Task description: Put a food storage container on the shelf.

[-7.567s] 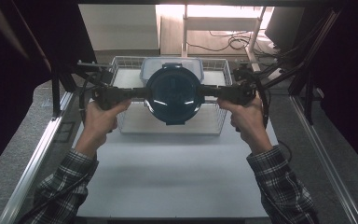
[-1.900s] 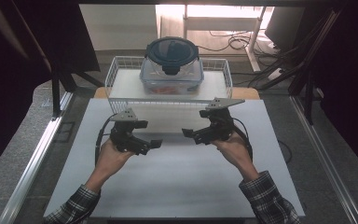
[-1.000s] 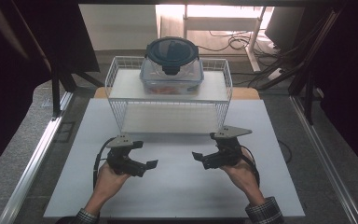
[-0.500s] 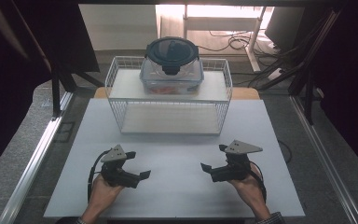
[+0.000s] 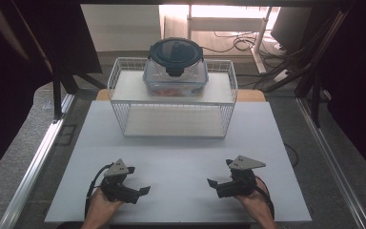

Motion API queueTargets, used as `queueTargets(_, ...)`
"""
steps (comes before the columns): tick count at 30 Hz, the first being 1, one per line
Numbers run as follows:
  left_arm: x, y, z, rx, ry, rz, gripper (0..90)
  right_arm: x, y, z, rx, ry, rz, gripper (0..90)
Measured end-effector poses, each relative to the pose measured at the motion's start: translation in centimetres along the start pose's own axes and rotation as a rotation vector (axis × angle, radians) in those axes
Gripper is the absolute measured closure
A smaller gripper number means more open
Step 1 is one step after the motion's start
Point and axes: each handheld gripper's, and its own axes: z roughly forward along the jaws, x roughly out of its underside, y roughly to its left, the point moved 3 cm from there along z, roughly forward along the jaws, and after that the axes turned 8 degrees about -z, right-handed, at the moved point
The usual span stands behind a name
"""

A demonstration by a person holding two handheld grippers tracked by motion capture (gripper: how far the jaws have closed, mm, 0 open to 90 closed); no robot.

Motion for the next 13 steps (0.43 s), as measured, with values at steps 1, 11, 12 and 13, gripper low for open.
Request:
queueTargets(1,0.1,-0.1,0.1,0.0,0.011,0.002,1.4,0.2,0.1,0.1,-0.001,0.012,-0.005,0.9)
queueTargets(11,0.7,-0.4,1.1,-0.029,0.076,0.043,0.3,1.5,1.0,1.5,0.004,0.119,-0.063,0.2)
queueTargets(12,0.6,-0.4,1.1,-0.03,0.074,0.04,0.3,1.6,1.0,1.6,0.004,0.124,-0.064,0.2)
queueTargets(13,0.6,-0.3,1.1,-0.029,0.071,0.039,0.3,1.6,1.0,1.6,0.007,0.128,-0.067,0.2)
